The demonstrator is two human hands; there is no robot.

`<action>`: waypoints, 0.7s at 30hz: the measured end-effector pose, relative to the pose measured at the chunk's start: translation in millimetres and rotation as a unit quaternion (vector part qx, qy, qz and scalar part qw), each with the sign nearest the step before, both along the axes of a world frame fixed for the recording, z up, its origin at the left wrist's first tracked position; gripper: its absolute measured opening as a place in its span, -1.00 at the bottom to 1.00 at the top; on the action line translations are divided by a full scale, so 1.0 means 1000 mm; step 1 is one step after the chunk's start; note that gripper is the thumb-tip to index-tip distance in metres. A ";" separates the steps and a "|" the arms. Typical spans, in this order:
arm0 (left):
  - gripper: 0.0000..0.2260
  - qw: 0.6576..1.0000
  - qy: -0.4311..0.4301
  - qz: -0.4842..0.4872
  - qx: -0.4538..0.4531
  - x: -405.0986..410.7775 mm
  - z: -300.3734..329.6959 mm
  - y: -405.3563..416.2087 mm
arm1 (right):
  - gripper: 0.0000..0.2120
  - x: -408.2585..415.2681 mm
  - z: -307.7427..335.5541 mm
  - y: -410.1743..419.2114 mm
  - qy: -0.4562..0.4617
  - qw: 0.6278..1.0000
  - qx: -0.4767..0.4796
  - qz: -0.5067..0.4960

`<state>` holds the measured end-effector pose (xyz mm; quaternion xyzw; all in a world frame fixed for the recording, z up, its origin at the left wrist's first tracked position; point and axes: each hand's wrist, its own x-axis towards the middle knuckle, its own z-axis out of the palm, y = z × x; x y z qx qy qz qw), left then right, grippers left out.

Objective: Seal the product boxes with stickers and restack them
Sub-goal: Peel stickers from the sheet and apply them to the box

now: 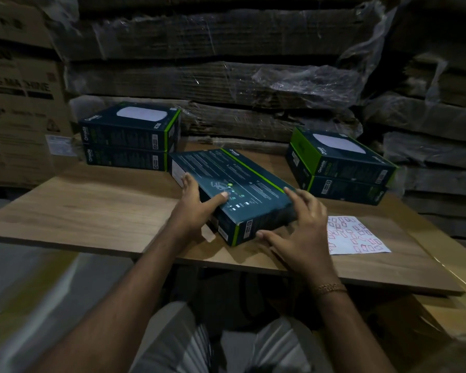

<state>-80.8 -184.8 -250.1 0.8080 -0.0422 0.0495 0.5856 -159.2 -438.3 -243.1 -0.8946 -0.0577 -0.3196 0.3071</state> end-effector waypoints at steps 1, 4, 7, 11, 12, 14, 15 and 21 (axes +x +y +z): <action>0.29 1.000 0.010 -0.010 -0.020 0.003 -0.002 0.002 | 0.07 0.003 -0.001 -0.005 0.017 0.999 -0.021 -0.019; 0.27 0.997 0.030 -0.038 -0.056 0.013 -0.009 0.005 | 0.10 0.005 -0.009 -0.010 0.050 0.995 -0.073 -0.042; 0.19 0.997 0.006 -0.051 -0.059 0.013 -0.009 0.002 | 0.06 0.004 -0.014 -0.011 0.031 0.994 -0.080 -0.062; -0.10 0.998 -0.050 -0.003 -0.036 0.000 -0.004 -0.001 | 0.00 0.003 -0.015 -0.009 -0.024 0.995 -0.062 -0.074; -0.18 0.998 -0.060 0.009 -0.036 -0.005 -0.001 -0.003 | -0.01 0.003 -0.015 -0.008 -0.032 0.995 -0.059 -0.070; -0.27 0.996 -0.078 0.016 -0.045 -0.016 0.005 -0.007 | -0.03 0.001 -0.015 -0.006 -0.041 0.996 -0.051 -0.063; -0.25 0.995 -0.080 0.011 -0.052 -0.021 0.007 -0.009 | -0.05 0.000 -0.014 -0.005 -0.045 0.996 -0.047 -0.060; -0.46 0.987 -0.049 -0.040 -0.149 -0.024 0.013 -0.003 | -0.38 0.001 -0.014 -0.004 -0.077 0.995 -0.045 -0.051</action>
